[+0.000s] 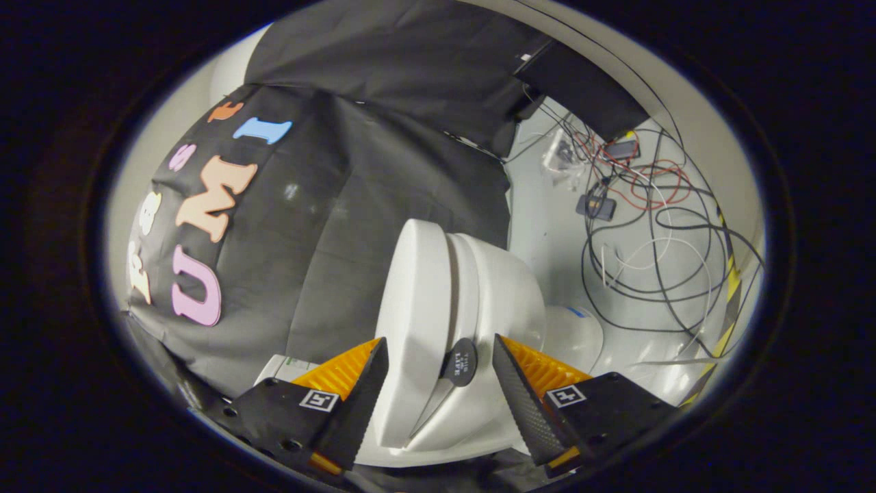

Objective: Open the toilet lid.

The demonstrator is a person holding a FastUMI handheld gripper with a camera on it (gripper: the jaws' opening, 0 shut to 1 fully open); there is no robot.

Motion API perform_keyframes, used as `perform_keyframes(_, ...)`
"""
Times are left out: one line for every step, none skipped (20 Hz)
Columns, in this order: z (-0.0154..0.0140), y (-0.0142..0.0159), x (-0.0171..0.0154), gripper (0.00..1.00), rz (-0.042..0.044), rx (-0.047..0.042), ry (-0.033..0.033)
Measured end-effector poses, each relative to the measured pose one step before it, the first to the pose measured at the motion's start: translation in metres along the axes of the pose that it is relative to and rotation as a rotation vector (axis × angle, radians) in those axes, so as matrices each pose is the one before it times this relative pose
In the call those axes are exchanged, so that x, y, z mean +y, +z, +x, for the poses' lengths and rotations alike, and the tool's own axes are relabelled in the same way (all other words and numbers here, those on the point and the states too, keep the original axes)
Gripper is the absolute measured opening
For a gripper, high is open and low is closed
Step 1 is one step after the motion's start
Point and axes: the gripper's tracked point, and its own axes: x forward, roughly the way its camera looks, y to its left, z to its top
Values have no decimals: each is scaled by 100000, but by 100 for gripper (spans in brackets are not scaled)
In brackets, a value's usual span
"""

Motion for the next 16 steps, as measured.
perform_keyframes(-681,-451,-262,76,768,3023,-2406)
perform_keyframes(771,-566,-231,73,792,859,-23)
perform_keyframes(99,-128,436,70,1680,1155,1922)
perform_keyframes(245,350,686,70,3556,-646,2885)
perform_keyframes(1544,-491,-481,50,2283,1649,-2533)
perform_keyframes(65,-58,121,30,721,64,670)
perform_keyframes(-845,110,619,29,1324,287,1989)
perform_keyframes(317,-192,-152,30,248,-440,-1548)
perform_keyframes(-2824,-135,-609,29,-987,1814,-1240)
perform_keyframes(2089,184,164,21,-1328,279,1006)
perform_keyframes(-1,11,50,13,-1670,956,46)
perform_keyframes(-80,-93,264,4,-2273,674,-73)
perform_keyframes(26,61,138,4,-3077,425,-218)
perform_keyframes(-259,-28,-47,4,-3181,465,-765)
perform_keyframes(145,84,8,4,-2260,498,-1008)
perform_keyframes(41,52,-44,4,-1279,246,-990)
